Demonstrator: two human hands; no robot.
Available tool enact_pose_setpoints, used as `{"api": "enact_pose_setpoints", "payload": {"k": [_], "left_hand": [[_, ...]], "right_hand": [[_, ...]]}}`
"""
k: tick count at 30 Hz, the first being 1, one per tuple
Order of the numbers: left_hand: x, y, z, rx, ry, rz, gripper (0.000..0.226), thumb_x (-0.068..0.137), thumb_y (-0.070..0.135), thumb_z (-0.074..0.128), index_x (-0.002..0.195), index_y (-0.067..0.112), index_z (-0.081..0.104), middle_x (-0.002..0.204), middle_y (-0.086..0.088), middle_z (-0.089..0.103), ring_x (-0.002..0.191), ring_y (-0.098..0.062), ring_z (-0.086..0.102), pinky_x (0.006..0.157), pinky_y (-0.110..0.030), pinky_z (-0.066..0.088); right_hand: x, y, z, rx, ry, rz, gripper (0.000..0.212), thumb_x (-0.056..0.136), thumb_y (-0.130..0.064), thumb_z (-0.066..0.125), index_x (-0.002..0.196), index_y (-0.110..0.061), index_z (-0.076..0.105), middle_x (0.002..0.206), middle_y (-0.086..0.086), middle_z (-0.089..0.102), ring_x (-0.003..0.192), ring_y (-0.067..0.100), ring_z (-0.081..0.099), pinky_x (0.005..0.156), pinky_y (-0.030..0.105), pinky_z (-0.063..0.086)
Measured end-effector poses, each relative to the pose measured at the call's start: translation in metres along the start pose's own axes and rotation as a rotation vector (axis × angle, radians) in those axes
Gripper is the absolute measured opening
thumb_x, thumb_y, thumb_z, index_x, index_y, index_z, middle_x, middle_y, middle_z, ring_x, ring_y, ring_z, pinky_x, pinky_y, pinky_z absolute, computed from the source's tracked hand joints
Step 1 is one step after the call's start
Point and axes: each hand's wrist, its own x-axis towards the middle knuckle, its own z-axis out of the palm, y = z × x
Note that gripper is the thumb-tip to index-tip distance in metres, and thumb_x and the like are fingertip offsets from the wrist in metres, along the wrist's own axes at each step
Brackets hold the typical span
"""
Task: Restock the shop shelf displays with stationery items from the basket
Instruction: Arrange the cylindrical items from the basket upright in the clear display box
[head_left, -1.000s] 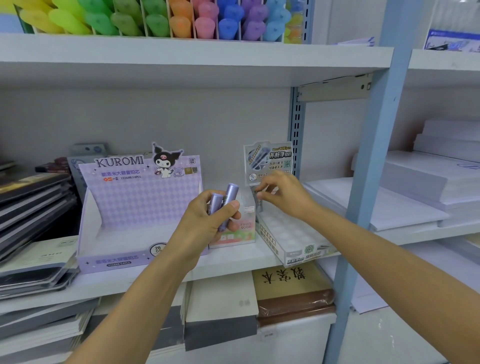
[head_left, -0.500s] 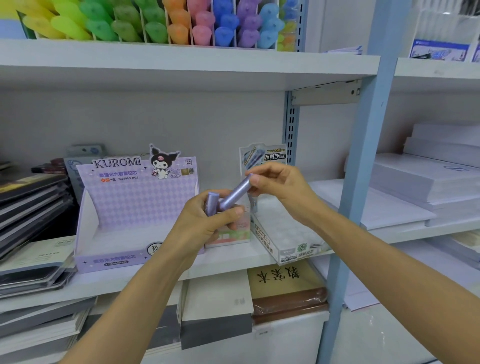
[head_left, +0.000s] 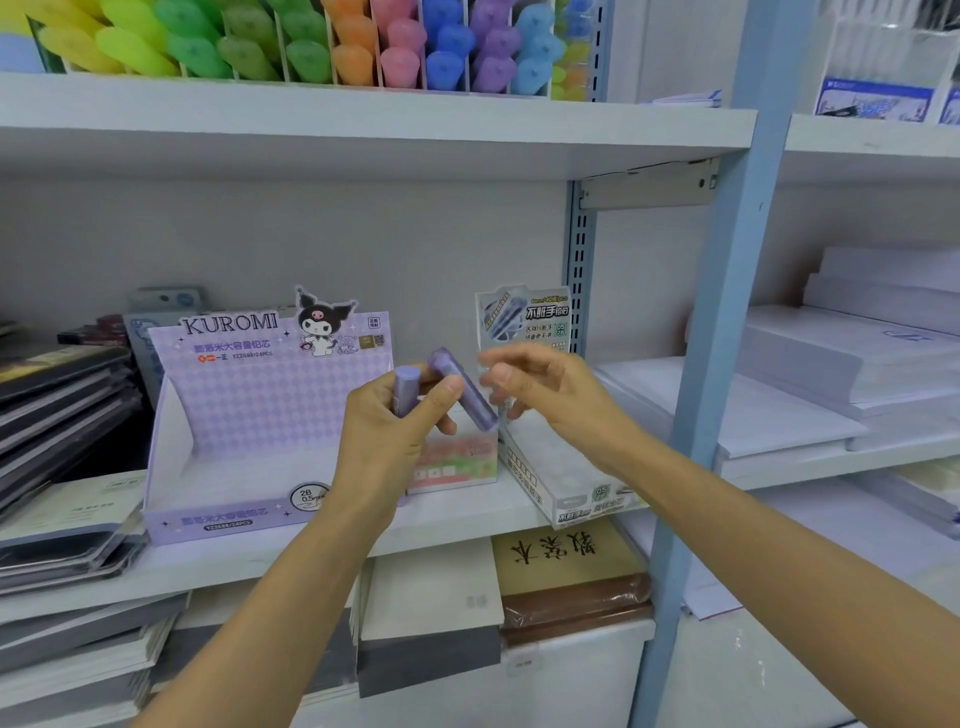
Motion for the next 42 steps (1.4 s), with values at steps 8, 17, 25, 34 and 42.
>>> {"api": "enact_pose_setpoints", "payload": {"k": [8,17,25,34,42], "left_hand": [[0.000,-0.001,0.010,0.167,-0.140,0.072,0.010,0.086,0.017,0.071,0.081,0.025,0.070,0.082,-0.021,0.066,0.066,-0.014,0.060,0.059,-0.022,0.053],[0.002,-0.008,0.001,0.049,-0.250,-0.098,0.018,0.104,0.023,0.039,0.107,0.017,0.055,0.085,0.003,0.072,0.073,-0.011,0.066,0.063,-0.022,0.053],[-0.002,-0.008,0.001,0.025,-0.282,-0.105,0.021,0.100,0.033,0.043,0.113,0.022,0.054,0.066,0.002,0.060,0.060,-0.013,0.055,0.047,-0.025,0.047],[-0.001,-0.016,-0.001,0.007,-0.323,-0.146,0.013,0.100,0.015,0.049,0.113,0.013,0.050,0.072,-0.001,0.064,0.062,-0.015,0.058,0.049,-0.025,0.047],[-0.001,-0.016,0.000,0.009,-0.325,-0.144,0.016,0.099,0.011,0.051,0.115,0.011,0.052,0.076,-0.004,0.064,0.063,-0.015,0.061,0.050,-0.025,0.048]], "right_hand": [[0.012,-0.014,-0.005,-0.095,-0.063,-0.093,0.011,0.088,-0.021,0.069,0.098,-0.022,0.074,0.096,-0.005,0.071,0.093,0.015,0.067,0.083,0.036,0.056],[0.033,0.008,-0.041,-0.145,0.289,-0.026,0.012,0.094,-0.005,0.058,0.104,-0.005,0.065,0.097,0.018,0.067,0.089,0.024,0.064,0.081,0.031,0.057],[0.048,0.051,-0.039,-0.447,0.214,0.048,0.020,0.094,-0.008,0.060,0.112,-0.003,0.066,0.101,0.009,0.068,0.092,0.023,0.065,0.087,0.038,0.056],[0.051,0.064,-0.039,-0.545,0.092,0.038,0.017,0.094,-0.013,0.060,0.111,-0.013,0.063,0.094,0.007,0.069,0.088,0.019,0.067,0.084,0.036,0.057],[0.057,0.065,-0.030,-0.637,0.114,-0.001,0.008,0.089,-0.012,0.067,0.097,-0.013,0.068,0.088,-0.001,0.065,0.079,0.012,0.059,0.078,0.035,0.056]]}}
